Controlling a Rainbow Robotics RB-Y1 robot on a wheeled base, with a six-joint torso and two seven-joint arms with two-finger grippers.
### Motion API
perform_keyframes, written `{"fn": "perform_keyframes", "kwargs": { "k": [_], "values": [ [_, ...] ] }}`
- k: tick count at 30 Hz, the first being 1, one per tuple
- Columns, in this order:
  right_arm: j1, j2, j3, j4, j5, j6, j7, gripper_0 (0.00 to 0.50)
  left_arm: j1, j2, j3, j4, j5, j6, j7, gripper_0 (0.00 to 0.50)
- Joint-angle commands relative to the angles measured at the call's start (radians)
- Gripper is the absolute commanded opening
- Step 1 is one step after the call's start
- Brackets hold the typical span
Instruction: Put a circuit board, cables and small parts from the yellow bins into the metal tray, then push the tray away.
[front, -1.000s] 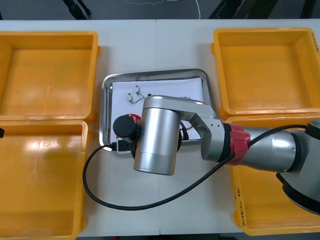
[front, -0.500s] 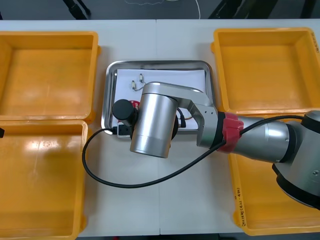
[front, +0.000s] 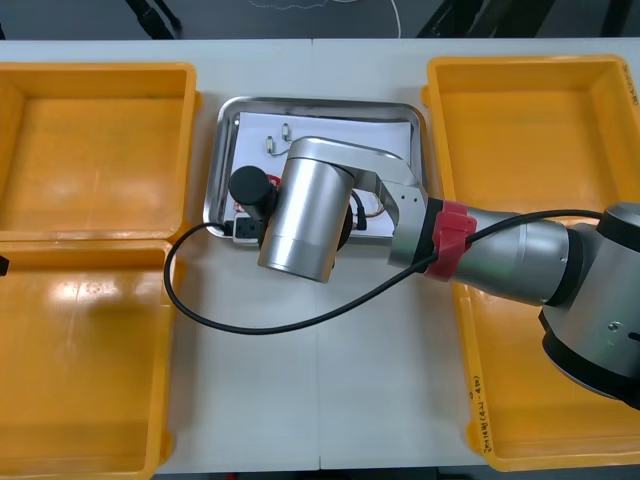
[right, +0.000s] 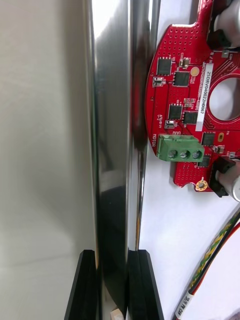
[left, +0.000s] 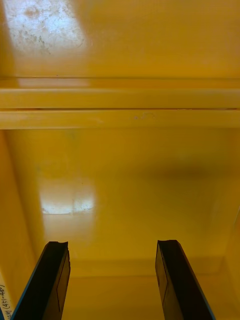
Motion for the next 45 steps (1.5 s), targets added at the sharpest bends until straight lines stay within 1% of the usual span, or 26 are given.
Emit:
{"fn": "perform_keyframes", "kwargs": {
  "k": [1, 20, 28, 38, 45],
  "values": [
    [-0.066, 0.039, -0.049, 0.040, 0.007, -0.043, 0.036, 0.000, 0.012, 0.037, 0.029, -0.028, -0.004, 0.006, -0.061, 0.500],
    [-0.126, 0.043, -0.049, 0.186, 0.004, -0.204, 0.143, 0.000, 0.012, 0.037, 0.029, -0.028, -0.004, 0.006, -0.061, 0.500],
    [-0.150, 0.043, -0.052, 0.226, 0.003, -0.229, 0.179, 0.000, 0.012, 0.037, 0.029, -0.028, -0.004, 0.006, -0.061, 0.500],
    [-0.172, 0.043, -0.055, 0.290, 0.001, -0.299, 0.225, 0.000, 0.012, 0.037, 0.029, -0.028, -0.004, 0.006, -0.061, 0.500],
    [-0.182, 0.043, -0.060, 0.323, 0.004, -0.328, 0.240, 0.000, 0.012, 0.037, 0.029, -0.028, -0.004, 0.006, -0.061, 0.500]
  ]
}}
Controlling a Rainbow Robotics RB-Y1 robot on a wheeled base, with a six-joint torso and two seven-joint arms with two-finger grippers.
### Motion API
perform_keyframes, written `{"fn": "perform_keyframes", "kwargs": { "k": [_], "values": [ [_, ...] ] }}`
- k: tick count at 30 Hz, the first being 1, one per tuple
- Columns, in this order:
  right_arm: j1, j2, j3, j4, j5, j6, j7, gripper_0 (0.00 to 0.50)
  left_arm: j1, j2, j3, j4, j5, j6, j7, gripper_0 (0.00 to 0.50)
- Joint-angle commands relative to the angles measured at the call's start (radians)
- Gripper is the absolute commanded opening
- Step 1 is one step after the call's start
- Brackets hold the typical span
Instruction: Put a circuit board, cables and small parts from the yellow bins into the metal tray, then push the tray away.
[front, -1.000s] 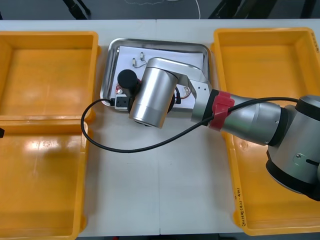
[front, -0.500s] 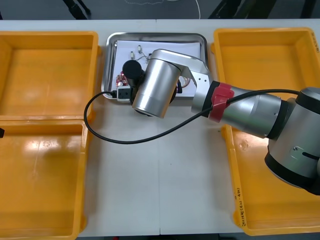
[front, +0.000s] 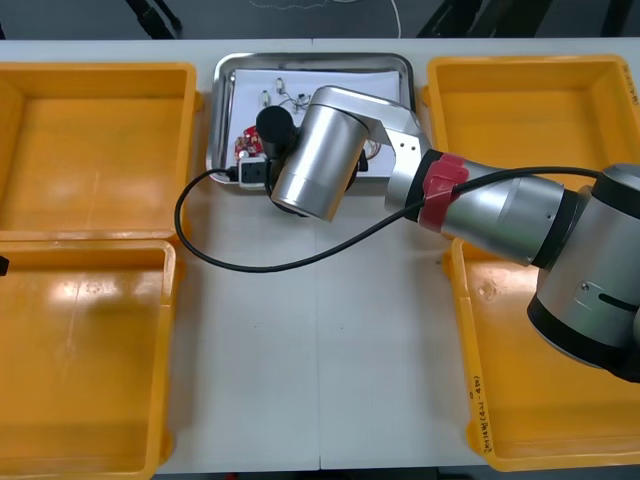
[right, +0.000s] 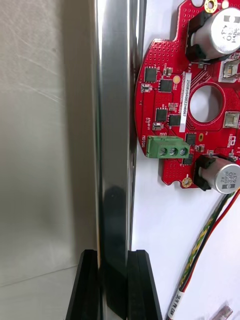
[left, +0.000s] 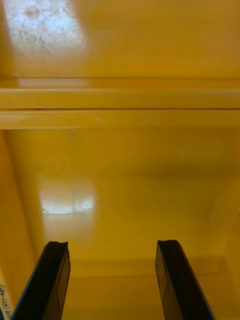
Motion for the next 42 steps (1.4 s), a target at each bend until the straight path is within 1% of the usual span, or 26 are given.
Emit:
{"fn": "perform_keyframes", "kwargs": {
  "k": [1, 8, 28, 29, 30, 31, 32, 34, 35, 37, 40, 42],
  "values": [
    [-0.072, 0.020, -0.037, 0.016, 0.007, -0.035, 0.050, 0.000, 0.012, 0.037, 0.029, -0.028, -0.004, 0.006, -0.061, 0.500],
    [-0.073, 0.020, -0.037, 0.044, 0.027, -0.082, 0.064, 0.000, 0.012, 0.037, 0.029, -0.028, -0.004, 0.006, -0.061, 0.500],
    [-0.073, 0.020, -0.038, 0.078, 0.027, -0.113, 0.067, 0.000, 0.012, 0.037, 0.029, -0.028, -0.004, 0.006, -0.061, 0.500],
    [-0.073, 0.020, -0.040, 0.078, 0.027, -0.117, 0.070, 0.053, 0.012, 0.037, 0.029, -0.028, -0.004, 0.006, -0.061, 0.500],
    [-0.073, 0.020, -0.038, 0.078, 0.026, -0.117, 0.070, 0.122, 0.012, 0.037, 0.029, -0.028, -0.004, 0.006, -0.061, 0.500],
    [-0.073, 0.020, -0.038, 0.078, 0.026, -0.117, 0.071, 0.150, 0.012, 0.037, 0.029, -0.028, -0.004, 0.006, -0.061, 0.500],
    [-0.073, 0.020, -0.038, 0.078, 0.026, -0.119, 0.073, 0.190, 0.012, 0.037, 0.029, -0.028, -0.004, 0.006, -0.061, 0.500],
    [-0.073, 0.020, -0.038, 0.078, 0.026, -0.117, 0.079, 0.291, 0.012, 0.037, 0.029, -0.028, -0.004, 0.006, -0.061, 0.500],
    [-0.073, 0.020, -0.038, 0.078, 0.024, -0.119, 0.081, 0.312, 0.012, 0.037, 0.029, -0.028, -0.004, 0.006, -0.061, 0.500],
    [-0.073, 0.020, -0.040, 0.076, 0.024, -0.117, 0.088, 0.407, 0.012, 0.037, 0.029, -0.028, -0.004, 0.006, -0.061, 0.500],
    [-0.075, 0.020, -0.040, 0.076, 0.018, -0.117, 0.099, 0.482, 0.012, 0.037, 0.029, -0.028, -0.004, 0.006, -0.061, 0.500],
    [-0.075, 0.020, -0.041, 0.076, 0.009, -0.117, 0.107, 0.500, 0.012, 0.037, 0.029, -0.028, -0.004, 0.006, -0.061, 0.500]
  ]
}}
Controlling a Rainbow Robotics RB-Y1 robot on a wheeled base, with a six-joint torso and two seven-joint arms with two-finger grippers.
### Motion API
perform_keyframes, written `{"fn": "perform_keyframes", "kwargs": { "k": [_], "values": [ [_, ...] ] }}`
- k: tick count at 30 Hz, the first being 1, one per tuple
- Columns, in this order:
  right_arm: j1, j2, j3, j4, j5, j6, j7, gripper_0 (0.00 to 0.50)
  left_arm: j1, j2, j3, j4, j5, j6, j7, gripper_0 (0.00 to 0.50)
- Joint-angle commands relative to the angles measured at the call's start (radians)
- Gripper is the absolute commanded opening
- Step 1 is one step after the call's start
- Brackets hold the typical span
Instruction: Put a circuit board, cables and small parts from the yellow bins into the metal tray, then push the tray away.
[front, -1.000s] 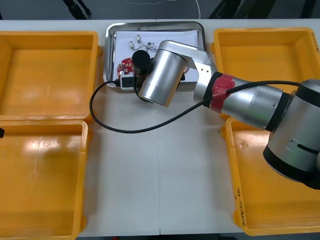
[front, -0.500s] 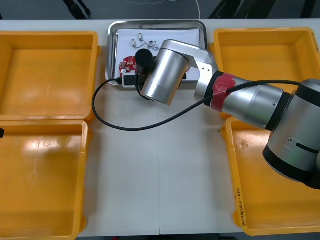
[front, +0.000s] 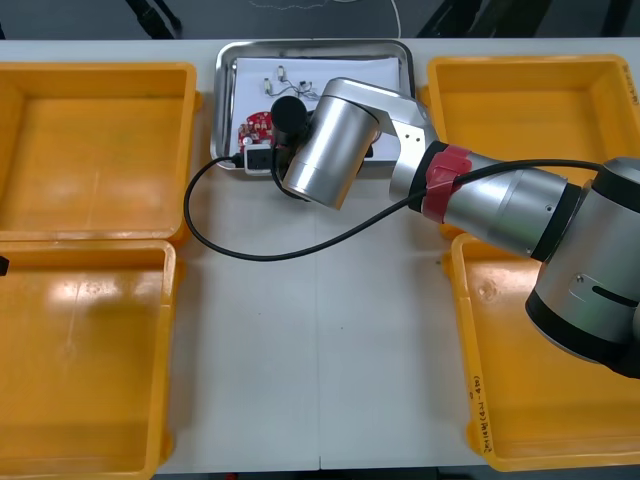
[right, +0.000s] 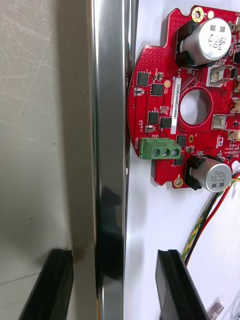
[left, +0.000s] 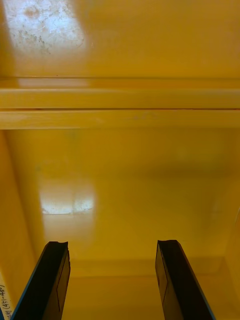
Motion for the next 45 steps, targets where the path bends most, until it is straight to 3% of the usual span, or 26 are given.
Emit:
{"fn": "perform_keyframes", "kwargs": {
  "k": [1, 14, 26, 38, 45],
  "values": [
    [-0.060, 0.016, -0.038, -0.005, -0.018, -0.009, 0.071, 0.500, 0.012, 0.037, 0.029, -0.028, -0.004, 0.006, -0.061, 0.500],
    [-0.059, 0.016, -0.123, -0.125, -0.065, 0.180, 0.123, 0.500, 0.012, 0.037, 0.029, -0.028, -0.004, 0.006, -0.061, 0.500],
    [-0.059, -0.051, -0.222, -0.265, -0.254, 0.352, 0.111, 0.500, 0.012, 0.037, 0.029, -0.028, -0.004, 0.006, -0.061, 0.500],
    [-0.034, -0.211, -0.229, -0.479, -0.465, 0.496, -0.216, 0.500, 0.012, 0.037, 0.029, -0.028, -0.004, 0.006, -0.061, 0.500],
    [0.023, -0.300, -0.246, -0.636, -0.498, 0.548, -0.434, 0.500, 0.012, 0.037, 0.029, -0.028, -0.004, 0.006, -0.061, 0.500]
  ]
}}
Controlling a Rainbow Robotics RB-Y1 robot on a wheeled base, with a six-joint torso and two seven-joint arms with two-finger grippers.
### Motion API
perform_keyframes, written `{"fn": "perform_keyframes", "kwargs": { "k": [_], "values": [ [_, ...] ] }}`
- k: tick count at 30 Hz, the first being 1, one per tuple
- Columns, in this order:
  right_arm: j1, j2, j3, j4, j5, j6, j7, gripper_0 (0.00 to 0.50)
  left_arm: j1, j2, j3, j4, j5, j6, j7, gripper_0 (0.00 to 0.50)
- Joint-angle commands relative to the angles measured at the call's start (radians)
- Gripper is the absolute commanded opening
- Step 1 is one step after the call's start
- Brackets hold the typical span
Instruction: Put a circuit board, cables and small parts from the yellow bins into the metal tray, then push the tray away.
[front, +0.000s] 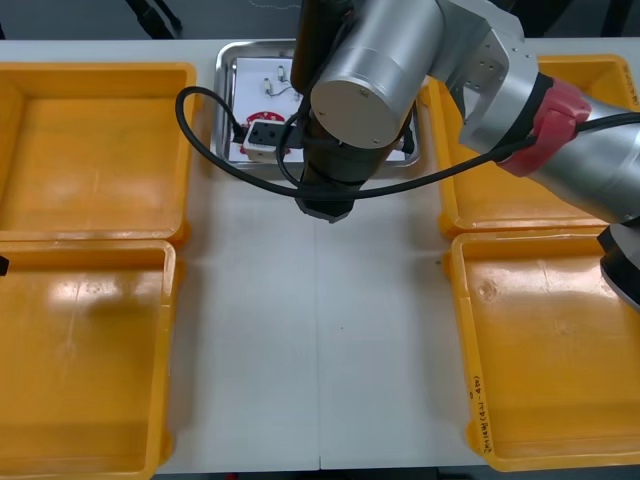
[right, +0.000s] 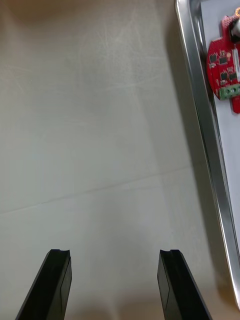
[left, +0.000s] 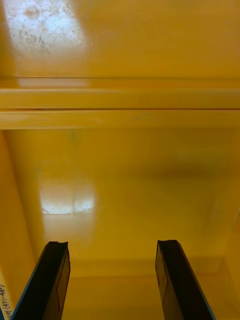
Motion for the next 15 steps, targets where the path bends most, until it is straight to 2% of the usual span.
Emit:
{"fn": "perform_keyframes", "kwargs": {
  "k": [1, 6, 15],
  "values": [
    [0.033, -0.086, -0.057, -0.147, -0.020, 0.050, -0.183, 0.500, 0.011, 0.037, 0.029, -0.028, -0.004, 0.006, -0.061, 0.500],
    [0.117, -0.168, -0.121, -0.297, -0.020, 0.125, -0.341, 0.500, 0.011, 0.037, 0.029, -0.028, -0.004, 0.006, -0.061, 0.500],
    [0.283, -0.278, -0.236, -0.443, -0.009, 0.154, -0.473, 0.500, 0.011, 0.037, 0.029, -0.028, -0.004, 0.006, -0.061, 0.500]
  ]
}}
